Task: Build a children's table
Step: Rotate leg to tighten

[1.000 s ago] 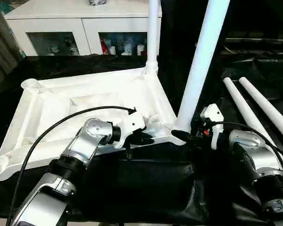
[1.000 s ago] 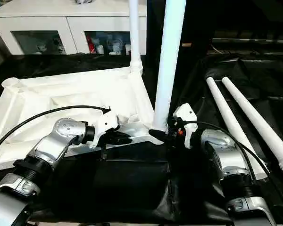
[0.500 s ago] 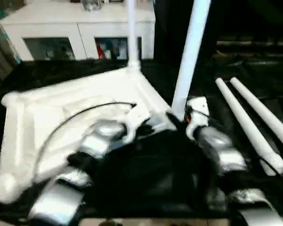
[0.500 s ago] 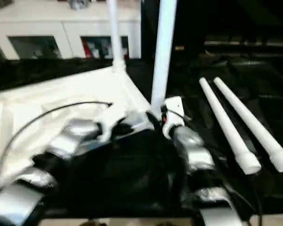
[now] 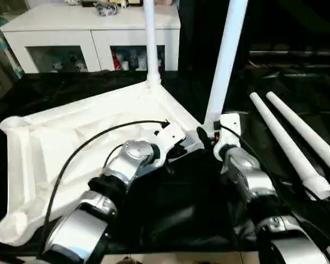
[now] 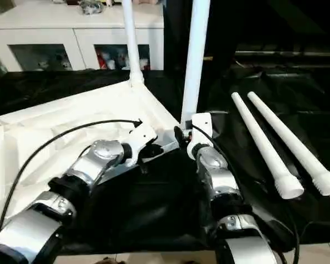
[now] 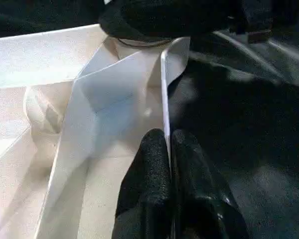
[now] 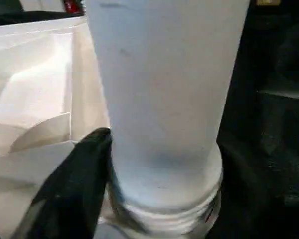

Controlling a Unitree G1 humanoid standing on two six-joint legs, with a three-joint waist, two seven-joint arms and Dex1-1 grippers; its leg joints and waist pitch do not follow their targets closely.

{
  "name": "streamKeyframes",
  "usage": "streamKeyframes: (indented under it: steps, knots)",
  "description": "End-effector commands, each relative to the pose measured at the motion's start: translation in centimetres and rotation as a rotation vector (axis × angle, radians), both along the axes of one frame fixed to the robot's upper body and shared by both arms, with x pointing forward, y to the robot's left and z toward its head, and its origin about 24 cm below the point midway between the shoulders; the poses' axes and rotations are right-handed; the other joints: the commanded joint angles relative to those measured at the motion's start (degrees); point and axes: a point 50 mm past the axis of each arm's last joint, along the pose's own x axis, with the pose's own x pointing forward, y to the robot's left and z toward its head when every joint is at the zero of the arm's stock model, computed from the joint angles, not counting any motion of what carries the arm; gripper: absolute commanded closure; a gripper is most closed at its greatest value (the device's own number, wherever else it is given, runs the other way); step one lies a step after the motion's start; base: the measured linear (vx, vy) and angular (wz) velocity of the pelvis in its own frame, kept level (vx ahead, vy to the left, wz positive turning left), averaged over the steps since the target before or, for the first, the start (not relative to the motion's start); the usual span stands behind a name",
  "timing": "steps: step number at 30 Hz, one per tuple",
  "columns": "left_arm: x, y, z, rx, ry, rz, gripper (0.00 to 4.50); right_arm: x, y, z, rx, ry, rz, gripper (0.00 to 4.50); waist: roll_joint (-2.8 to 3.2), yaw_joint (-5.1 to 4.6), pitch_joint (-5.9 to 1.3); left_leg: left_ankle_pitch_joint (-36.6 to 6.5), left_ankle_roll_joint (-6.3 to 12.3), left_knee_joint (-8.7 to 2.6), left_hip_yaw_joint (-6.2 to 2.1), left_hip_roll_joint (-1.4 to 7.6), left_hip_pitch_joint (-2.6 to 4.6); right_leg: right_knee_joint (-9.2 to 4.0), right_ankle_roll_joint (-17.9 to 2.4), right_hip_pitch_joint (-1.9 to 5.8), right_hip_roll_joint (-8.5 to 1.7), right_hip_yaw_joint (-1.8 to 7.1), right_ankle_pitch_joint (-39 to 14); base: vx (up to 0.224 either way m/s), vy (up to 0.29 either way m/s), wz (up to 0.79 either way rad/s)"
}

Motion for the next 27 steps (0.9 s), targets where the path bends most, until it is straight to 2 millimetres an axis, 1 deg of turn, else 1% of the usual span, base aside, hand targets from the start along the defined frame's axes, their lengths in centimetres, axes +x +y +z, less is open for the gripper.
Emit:
streamKeyframes:
  steps: [1, 2, 3, 4, 5, 6, 7, 8, 9, 10, 11, 12, 13, 14, 15, 16, 17, 18, 19, 20, 21, 22, 23, 24, 25, 26, 27]
  knots:
    - [-0.1, -0.6, 1.1, -0.048, -0.062, -0.071, 4.50, -0.1, -2.0, 0.2, -0.021, -0.005, -0.057, 0.89, -0.69, 0.04, -3.90, -26.7, 0.79, -4.65, -1.00, 1.90, 1.63, -4.58, -5.7, 1.20, -2.72, 2.19, -29.6, 0.000, 0.000, 0.00]
    - [-0.1, -0.6, 1.2, -0.049, -0.066, -0.080, 4.50, -0.3, -2.5, 0.6, -0.037, -0.027, -0.055, 0.75, -0.72, 0.26, -3.91, -25.9, 0.89, -4.71, -0.95, 1.97, 1.51, -4.44, -6.0, 1.28, -2.69, 2.32, -28.8, 0.000, 0.000, 0.00]
    - [-0.1, -0.6, 1.2, -0.051, -0.070, -0.086, 4.50, -0.6, -3.0, 1.1, -0.047, -0.054, -0.052, 0.65, -0.90, 0.91, -4.10, -23.4, 1.16, -4.65, -0.55, 2.09, 1.47, -4.02, -7.1, 1.12, -2.55, 2.87, -25.7, 0.000, 0.000, 0.00]
    - [-0.1, -0.6, 1.3, -0.052, -0.071, -0.086, 4.50, -0.7, -3.1, 1.2, -0.047, -0.059, -0.051, 0.65, -0.99, 1.16, -4.26, -22.1, 1.37, -4.66, -0.46, 2.15, 1.38, -3.68, -7.5, 1.22, -2.51, 3.08, -23.9, 0.000, 0.000, 0.00]
    - [-0.1, -0.7, 1.3, -0.053, -0.071, -0.086, 4.50, -0.7, -3.1, 1.3, -0.046, -0.064, -0.050, 0.57, -1.32, 1.42, -4.38, -19.5, 1.92, -4.69, -0.29, 2.09, 0.80, -2.99, -8.4, 1.46, -2.41, 3.48, -21.3, 0.000, 0.000, 0.00]
    - [-0.1, -0.7, 1.3, -0.053, -0.072, -0.085, 4.50, -0.8, -3.2, 1.4, -0.044, -0.068, -0.049, 0.57, -1.40, 1.56, -4.35, -18.8, 2.16, -4.69, -0.20, 2.04, 0.72, -2.89, -8.6, 1.44, -2.29, 3.63, -21.2, 0.000, 0.000, 0.00]
    - [-0.1, -0.7, 1.3, -0.061, -0.074, -0.085, 4.50, -1.3, -3.5, 1.7, -0.037, -0.083, -0.032, 0.57, -1.43, 1.70, -4.11, -18.9, 2.53, -4.54, -0.05, 1.88, 0.65, -2.85, -8.8, 1.18, -2.26, 3.92, -22.5, 0.000, 0.000, 0.00]
    - [0.0, -0.8, 1.4, -0.069, -0.080, -0.088, 4.50, -1.9, -3.7, 1.9, -0.039, -0.095, -0.005, 0.57, -1.38, 1.96, -4.00, -19.3, 2.61, -4.47, 0.03, 1.88, 0.83, -3.08, -8.4, 1.03, -2.29, 4.02, -23.7, 0.000, 0.000, 0.00]
    - [0.0, -1.0, 1.5, -0.078, -0.091, -0.091, 4.50, -2.8, -4.0, 2.2, -0.042, -0.107, 0.031, 0.57, -1.30, 2.46, -4.32, -18.6, 2.89, -4.30, 0.17, 1.92, 1.25, -3.03, -8.0, 0.95, -2.35, 4.23, -23.6, 0.000, 0.000, 0.00]
    - [0.0, -1.0, 1.5, -0.080, -0.093, -0.093, 4.50, -3.1, -4.0, 2.3, -0.042, -0.110, 0.041, 0.57, -1.44, 2.59, -4.38, -17.5, 3.33, -4.27, 0.30, 1.94, 1.18, -3.00, -7.9, 1.05, -2.18, 4.38, -22.3, 0.053, -0.028, 0.12]
    - [0.0, -1.1, 1.6, -0.081, -0.100, -0.100, 4.50, -3.6, -4.2, 2.4, -0.041, -0.112, 0.058, 0.57, -1.66, 2.84, -4.58, -14.2, 4.38, -4.26, 0.25, 1.96, 0.47, -2.33, -8.2, 1.50, -2.13, 4.54, -19.0, 0.054, -0.024, 0.05]
    - [0.0, -1.2, 1.7, -0.083, -0.108, -0.105, 4.50, -4.1, -4.4, 2.6, -0.040, -0.113, 0.073, 0.57, -1.62, 2.88, -4.58, -13.3, 4.67, -4.17, 0.22, 1.81, 0.14, -2.15, -8.2, 1.66, -2.07, 4.56, -18.4, 0.054, -0.024, 0.05]
    - [-0.1, -1.3, 1.7, -0.091, -0.100, -0.118, 4.50, -4.8, -4.7, 2.8, -0.042, -0.112, 0.102, 0.57, -1.70, 3.07, -4.55, -12.6, 5.03, -4.04, 0.28, 1.81, 0.09, -2.08, -8.0, 1.51, -1.98, 4.71, -18.4, 0.000, 0.000, 0.00]
    - [-0.1, -1.3, 1.7, -0.092, -0.099, -0.121, 4.03, -4.9, -4.7, 2.9, -0.043, -0.112, 0.107, 0.53, -1.72, 3.19, -4.66, -12.4, 5.14, -3.93, 0.29, 1.85, 0.17, -1.92, -8.2, 1.43, -2.00, 4.79, -18.2, 0.000, 0.000, 0.00]
    - [-0.2, -1.3, 1.7, -0.099, -0.092, -0.127, 3.92, -5.2, -4.9, 3.0, -0.041, -0.112, 0.119, 0.53, -1.72, 3.12, -4.79, -11.2, 5.34, -3.82, 0.29, 1.67, -0.17, -1.68, -8.7, 1.64, -2.00, 4.78, -17.5, 0.000, 0.000, 0.00]
    - [-0.2, -1.4, 1.8, -0.107, -0.083, -0.131, 3.88, -5.5, -5.0, 3.1, -0.038, -0.113, 0.126, 0.53, -1.33, 3.22, -4.91, -10.4, 5.42, -3.75, 0.24, 1.64, -0.32, -1.57, -8.7, 1.77, -2.07, 4.78, -17.0, 0.000, 0.000, 0.00]
    - [-0.3, -1.4, 1.8, -0.118, -0.072, -0.137, 3.80, -5.8, -5.3, 3.2, -0.031, -0.116, 0.136, 0.53, -1.10, 3.41, -5.21, -8.8, 5.93, -3.49, 0.30, 1.77, -0.28, -1.34, -9.5, 1.57, -2.04, 4.79, -14.7, 0.000, 0.000, 0.00]
    - [-0.3, -1.5, 1.8, -0.122, -0.069, -0.141, 3.68, -6.0, -5.4, 3.3, -0.027, -0.118, 0.143, 0.53, -1.07, 3.38, -5.13, -8.5, 6.15, -3.49, 0.30, 1.89, -0.40, -1.31, -9.9, 1.49, -1.93, 4.81, -14.0, 0.000, 0.000, 0.00]
    - [-0.3, -1.5, 1.9, -0.124, -0.066, -0.145, 3.68, -6.2, -5.6, 3.4, -0.023, -0.119, 0.149, 0.53, -0.98, 3.28, -5.19, -8.2, 6.36, -3.43, 0.20, 2.08, -0.47, -1.02, -10.6, 1.35, -1.73, 4.73, -12.4, 0.000, 0.000, 0.00]
    - [-0.3, -1.5, 1.9, -0.130, -0.073, -0.151, 3.56, -6.6, -5.8, 3.6, -0.013, -0.119, 0.171, 0.53, -0.73, 3.21, -5.22, -7.9, 6.37, -3.33, 0.13, 2.04, -0.65, -0.82, -10.7, 1.47, -1.68, 4.67, -11.5, 0.000, 0.000, 0.00]
    - [-0.3, -1.5, 2.0, -0.134, -0.076, -0.151, 3.42, -6.8, -6.0, 3.8, -0.007, -0.117, 0.184, 0.53, -0.88, 3.30, -5.20, -8.0, 6.72, -3.26, 0.17, 2.14, -0.57, -0.83, -10.9, 1.43, -1.60, 4.76, -10.2, 0.000, 0.000, 0.00]
    - [-0.3, -1.4, 2.2, -0.147, -0.087, -0.151, 3.34, -7.4, -6.3, 4.0, 0.008, -0.110, 0.224, 0.53, -0.69, 3.21, -5.14, -8.8, 6.83, -3.29, 0.13, 2.13, -0.60, -0.76, -11.4, 1.51, -1.53, 4.76, -9.8, 0.000, 0.000, 0.00]
    - [-0.3, -1.3, 2.3, -0.153, -0.093, -0.151, 3.23, -7.6, -6.5, 4.1, 0.016, -0.103, 0.244, 0.53, -0.80, 3.31, -5.23, -9.2, 7.08, -3.21, 0.19, 2.15, -0.41, -0.78, -11.7, 1.65, -1.57, 4.79, -9.2, 0.000, 0.000, 0.00]
    - [-0.2, -1.2, 2.6, -0.167, -0.094, -0.149, 3.23, -7.7, -6.5, 4.2, 0.031, -0.093, 0.274, 0.53, -0.75, 3.33, -5.20, -9.3, 7.15, -3.19, 0.20, 2.21, -0.39, -0.70, -12.0, 1.61, -1.65, 4.85, -9.0, 0.000, 0.000, 0.00]
    - [-0.2, -1.1, 2.8, -0.175, -0.098, -0.146, 3.11, -7.8, -6.4, 4.2, 0.040, -0.081, 0.302, 0.53, -0.75, 3.28, -5.12, -9.4, 7.15, -3.20, 0.26, 2.16, -0.49, -0.72, -12.3, 1.56, -1.61, 4.83, -9.2, 0.000, 0.000, 0.00]
    - [-0.1, -0.9, 3.2, -0.190, -0.103, -0.138, 2.99, -8.1, -6.2, 4.2, 0.050, -0.054, 0.368, 0.53, -0.79, 3.30, -5.08, -9.9, 7.11, -3.24, 0.25, 2.15, -0.45, -0.76, -12.4, 1.63, -1.66, 4.79, -9.7, 0.000, 0.000, 0.00]
    - [-0.1, -0.7, 3.5, -0.197, -0.099, -0.133, 2.97, -8.4, -6.0, 4.2, 0.054, -0.034, 0.418, 0.53, -0.93, 3.31, -4.86, -11.2, 6.85, -3.29, 0.33, 2.20, -0.43, -0.99, -12.3, 1.69, -1.78, 4.79, -11.9, 0.000, 0.000, 0.00]
